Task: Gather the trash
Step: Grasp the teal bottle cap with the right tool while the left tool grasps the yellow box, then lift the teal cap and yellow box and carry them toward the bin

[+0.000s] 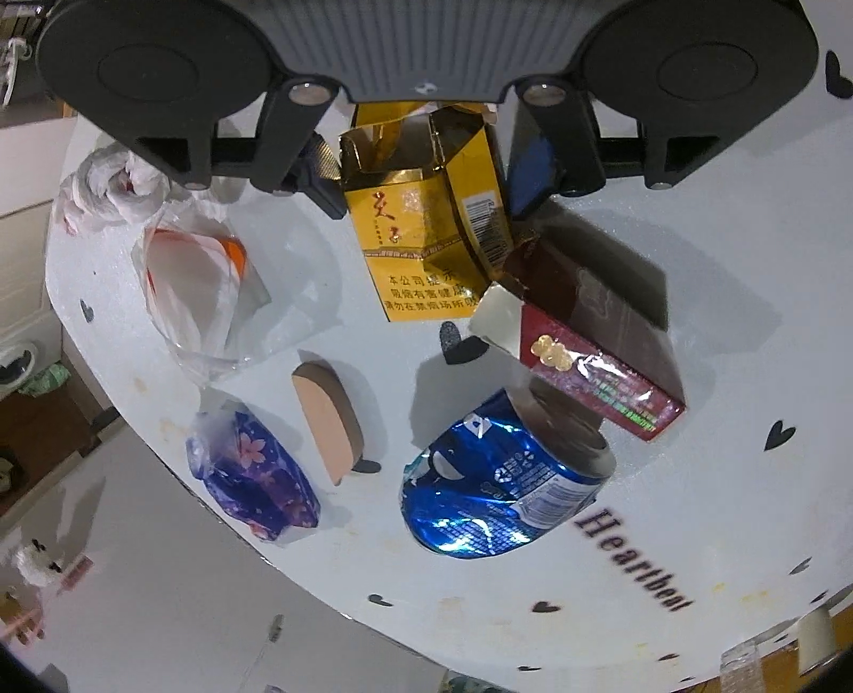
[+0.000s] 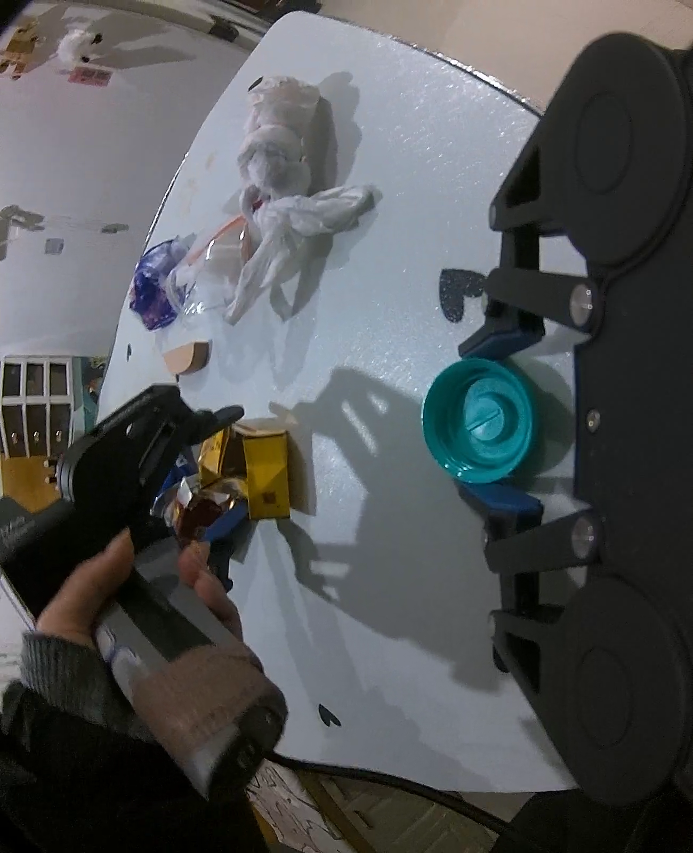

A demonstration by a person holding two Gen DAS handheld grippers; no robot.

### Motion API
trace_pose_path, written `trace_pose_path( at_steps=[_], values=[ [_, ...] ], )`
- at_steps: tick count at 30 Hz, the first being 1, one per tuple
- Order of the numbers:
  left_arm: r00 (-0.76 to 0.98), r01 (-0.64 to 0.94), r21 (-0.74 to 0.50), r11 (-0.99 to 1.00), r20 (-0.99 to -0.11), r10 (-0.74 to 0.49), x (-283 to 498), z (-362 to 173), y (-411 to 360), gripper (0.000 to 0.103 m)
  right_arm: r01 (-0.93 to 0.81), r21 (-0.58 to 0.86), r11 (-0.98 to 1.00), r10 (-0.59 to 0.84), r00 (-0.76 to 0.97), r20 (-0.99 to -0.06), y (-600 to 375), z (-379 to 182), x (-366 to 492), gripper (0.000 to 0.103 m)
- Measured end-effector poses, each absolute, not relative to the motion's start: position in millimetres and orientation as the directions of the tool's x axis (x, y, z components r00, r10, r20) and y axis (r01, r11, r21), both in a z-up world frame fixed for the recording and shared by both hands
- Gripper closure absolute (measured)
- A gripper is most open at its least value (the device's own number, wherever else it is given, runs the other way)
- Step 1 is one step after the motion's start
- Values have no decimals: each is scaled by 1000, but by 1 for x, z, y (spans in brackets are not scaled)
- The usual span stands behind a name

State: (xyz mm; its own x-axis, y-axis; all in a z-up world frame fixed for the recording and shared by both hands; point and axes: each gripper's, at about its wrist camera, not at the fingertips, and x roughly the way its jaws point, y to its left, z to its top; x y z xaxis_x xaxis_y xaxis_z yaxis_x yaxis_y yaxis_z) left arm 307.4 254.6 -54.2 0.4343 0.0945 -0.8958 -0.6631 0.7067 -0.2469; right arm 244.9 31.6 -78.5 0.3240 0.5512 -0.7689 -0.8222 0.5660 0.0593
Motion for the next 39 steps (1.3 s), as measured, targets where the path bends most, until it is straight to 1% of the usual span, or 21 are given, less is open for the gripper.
trace_pose_path(
  at_steps=[3, 13, 23, 31, 39],
  values=[
    [444, -636, -246, 732, -892, 86, 303, -54, 253, 40, -802, 60, 595, 531, 336, -778, 30, -78, 248, 53],
    [464, -497, -181, 849, -882, 84, 280, -45, 231, 42, -709, 55, 703, 472, 407, -782, 18, -66, 260, 53],
    [522, -358, -121, 926, -848, 91, 245, -24, 205, 42, -659, 84, 747, 473, 439, -763, 7, -44, 261, 53],
    [574, -266, -83, 960, -814, 88, 219, -4, 186, 42, -600, 107, 793, 456, 468, -757, -1, -27, 260, 53],
    [619, -197, -73, 978, -783, 66, 200, 12, 172, 42, -540, 114, 834, 427, 500, -754, -9, -16, 255, 53]
  ],
)
